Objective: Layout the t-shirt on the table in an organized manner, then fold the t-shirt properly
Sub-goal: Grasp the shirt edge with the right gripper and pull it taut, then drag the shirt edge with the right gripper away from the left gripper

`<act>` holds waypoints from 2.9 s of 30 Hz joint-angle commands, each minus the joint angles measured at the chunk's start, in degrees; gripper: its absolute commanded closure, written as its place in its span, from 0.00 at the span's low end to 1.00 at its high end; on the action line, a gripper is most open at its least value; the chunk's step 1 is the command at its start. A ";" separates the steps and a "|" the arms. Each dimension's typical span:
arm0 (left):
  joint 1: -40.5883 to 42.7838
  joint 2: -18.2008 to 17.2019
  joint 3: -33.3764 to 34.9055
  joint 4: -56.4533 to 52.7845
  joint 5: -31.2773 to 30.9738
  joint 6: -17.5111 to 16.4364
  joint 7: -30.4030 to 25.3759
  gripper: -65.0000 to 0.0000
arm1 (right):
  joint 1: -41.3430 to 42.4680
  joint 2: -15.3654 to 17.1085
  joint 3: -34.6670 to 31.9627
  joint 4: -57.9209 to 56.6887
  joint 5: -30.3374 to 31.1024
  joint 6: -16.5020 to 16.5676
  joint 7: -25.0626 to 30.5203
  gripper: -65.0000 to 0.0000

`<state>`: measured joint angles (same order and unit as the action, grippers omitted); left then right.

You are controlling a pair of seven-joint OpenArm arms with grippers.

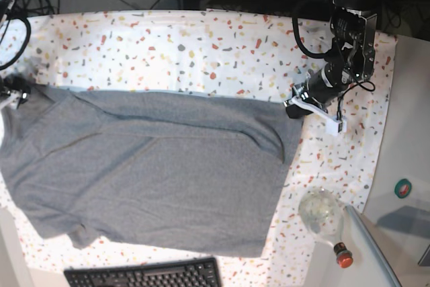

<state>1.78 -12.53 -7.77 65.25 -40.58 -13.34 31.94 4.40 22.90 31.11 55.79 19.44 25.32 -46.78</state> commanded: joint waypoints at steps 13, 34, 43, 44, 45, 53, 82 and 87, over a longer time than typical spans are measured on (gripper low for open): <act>-1.21 -0.61 -0.19 0.72 -0.52 -0.24 -0.87 1.00 | 1.09 1.41 0.23 0.61 0.65 0.22 0.41 0.94; -0.77 -2.81 -0.45 1.08 -0.52 -0.24 -0.87 1.00 | 3.02 1.94 0.14 0.52 0.56 0.22 0.67 1.00; -0.59 -3.51 -0.19 1.08 -0.52 -0.24 -0.87 1.00 | 3.82 3.26 -6.63 0.52 0.29 0.22 3.31 1.00; -0.68 -3.51 -0.19 1.08 -0.52 -0.24 -0.87 1.00 | 3.82 3.43 -8.65 0.52 -0.15 0.13 4.46 1.00; -0.68 -3.51 -0.19 1.08 -0.52 -0.24 -0.78 1.00 | 3.90 3.43 -9.79 0.43 -0.67 0.13 5.16 1.00; -0.59 -5.00 -0.19 1.08 -0.61 -0.24 -0.78 1.00 | 5.93 3.08 -11.03 0.43 -6.56 0.04 5.95 1.00; -0.77 -5.00 -0.19 1.08 -0.61 -0.24 -0.78 1.00 | 9.44 3.35 -11.11 -5.90 -15.97 0.04 14.48 1.00; -0.77 -5.00 -0.19 1.08 -0.61 -0.24 -0.78 1.00 | 9.00 3.52 -10.94 -1.50 -16.15 -0.22 15.53 0.93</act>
<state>1.76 -16.67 -7.70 65.28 -40.58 -13.37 32.29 12.03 24.75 19.66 53.28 3.09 25.47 -32.42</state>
